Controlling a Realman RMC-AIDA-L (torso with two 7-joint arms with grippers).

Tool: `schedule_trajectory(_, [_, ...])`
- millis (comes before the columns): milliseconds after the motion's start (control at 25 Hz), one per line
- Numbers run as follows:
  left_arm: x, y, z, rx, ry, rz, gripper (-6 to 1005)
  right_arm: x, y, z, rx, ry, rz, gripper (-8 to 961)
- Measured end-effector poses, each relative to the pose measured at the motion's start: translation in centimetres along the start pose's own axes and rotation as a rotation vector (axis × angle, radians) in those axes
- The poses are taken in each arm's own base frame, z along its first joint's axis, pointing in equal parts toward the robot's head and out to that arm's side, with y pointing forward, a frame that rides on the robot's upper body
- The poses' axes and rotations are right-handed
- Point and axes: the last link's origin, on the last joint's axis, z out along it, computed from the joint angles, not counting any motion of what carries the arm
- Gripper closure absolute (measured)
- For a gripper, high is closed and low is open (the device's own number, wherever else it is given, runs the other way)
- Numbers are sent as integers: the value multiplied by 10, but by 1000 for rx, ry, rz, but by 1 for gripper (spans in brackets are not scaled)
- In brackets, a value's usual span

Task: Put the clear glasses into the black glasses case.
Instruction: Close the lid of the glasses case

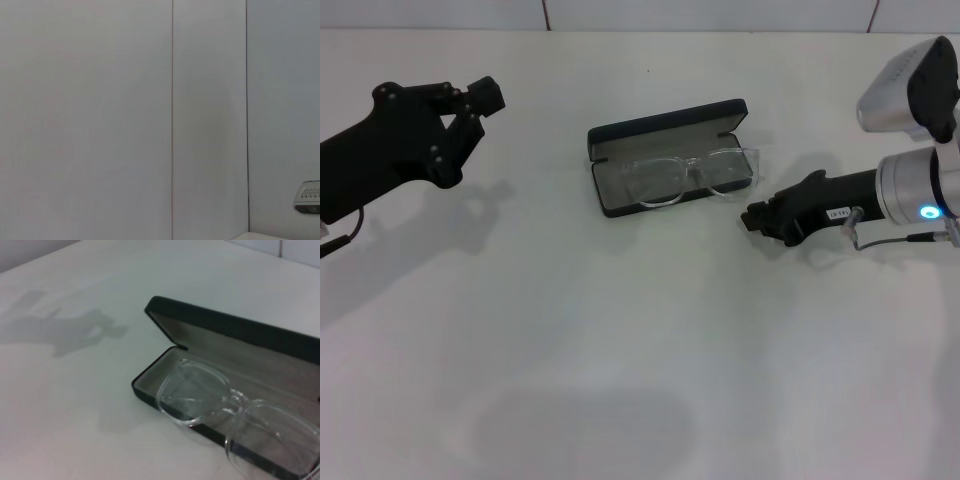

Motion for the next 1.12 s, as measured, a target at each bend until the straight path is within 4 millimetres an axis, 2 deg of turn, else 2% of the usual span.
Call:
schedule_trajectory(360, [0,1,2,-3,4,3,960,0,-2,4,26,21,-6,851])
schedule_trajectory(1120, [-2,2,0,3,1,5,960,-34,-5,13,70,-6,-68,852])
